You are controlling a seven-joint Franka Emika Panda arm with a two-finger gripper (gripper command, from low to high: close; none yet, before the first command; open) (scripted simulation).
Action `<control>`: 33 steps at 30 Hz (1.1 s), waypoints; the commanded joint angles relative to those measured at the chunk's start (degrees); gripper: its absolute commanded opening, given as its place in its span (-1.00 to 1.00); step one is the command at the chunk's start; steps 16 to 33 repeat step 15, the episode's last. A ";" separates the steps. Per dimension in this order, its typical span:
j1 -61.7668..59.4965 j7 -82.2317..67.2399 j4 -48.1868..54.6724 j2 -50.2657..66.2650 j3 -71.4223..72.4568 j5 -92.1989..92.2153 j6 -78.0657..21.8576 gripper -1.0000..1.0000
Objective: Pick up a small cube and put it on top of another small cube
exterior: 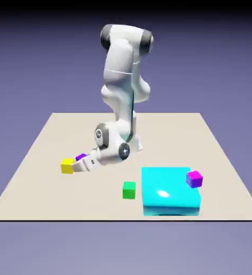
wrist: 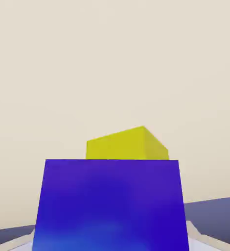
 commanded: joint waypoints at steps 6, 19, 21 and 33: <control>3.20 -3.68 -0.87 -4.01 -9.22 -2.25 -0.89 -1.00; -1.64 -0.10 -0.43 4.80 -9.82 -6.72 8.36 1.00; -1.64 -0.10 -0.43 4.80 -9.82 -6.72 8.36 1.00; -1.64 -0.10 -0.43 4.80 -9.82 -6.72 8.36 1.00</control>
